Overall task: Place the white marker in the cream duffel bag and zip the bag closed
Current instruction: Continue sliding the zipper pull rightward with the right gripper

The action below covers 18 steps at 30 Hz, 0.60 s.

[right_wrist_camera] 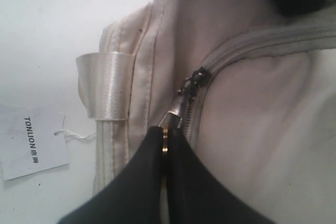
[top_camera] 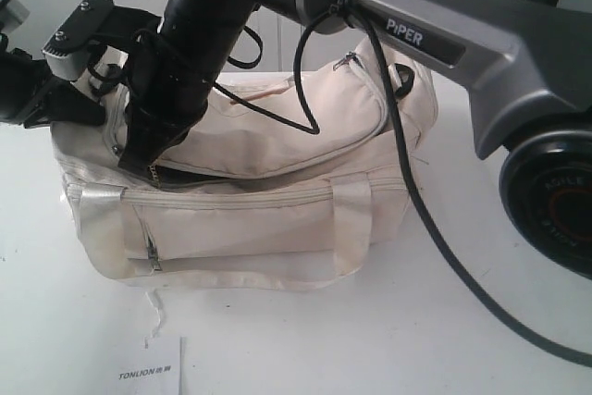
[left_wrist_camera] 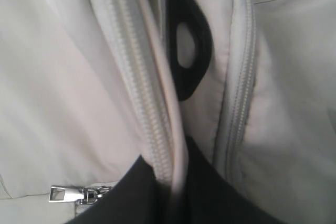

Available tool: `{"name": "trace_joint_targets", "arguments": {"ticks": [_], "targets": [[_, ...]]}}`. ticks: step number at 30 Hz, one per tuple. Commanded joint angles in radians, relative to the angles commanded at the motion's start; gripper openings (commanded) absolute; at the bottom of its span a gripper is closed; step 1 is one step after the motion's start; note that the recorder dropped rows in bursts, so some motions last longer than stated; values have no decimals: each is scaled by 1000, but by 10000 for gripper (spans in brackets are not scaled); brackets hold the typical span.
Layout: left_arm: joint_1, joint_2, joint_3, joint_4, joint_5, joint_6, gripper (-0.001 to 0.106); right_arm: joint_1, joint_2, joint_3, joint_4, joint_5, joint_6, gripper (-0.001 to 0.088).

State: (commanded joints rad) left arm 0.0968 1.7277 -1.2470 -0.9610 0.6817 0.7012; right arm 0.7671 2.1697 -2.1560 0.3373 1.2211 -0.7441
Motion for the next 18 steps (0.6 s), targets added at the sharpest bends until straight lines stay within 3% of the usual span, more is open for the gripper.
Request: {"name": "trace_joint_targets", "arguments": {"ticks": [18], "targets": [[29,-2,0,-12,17,0,7,0,-43,53,-39,0,15,0]]}}
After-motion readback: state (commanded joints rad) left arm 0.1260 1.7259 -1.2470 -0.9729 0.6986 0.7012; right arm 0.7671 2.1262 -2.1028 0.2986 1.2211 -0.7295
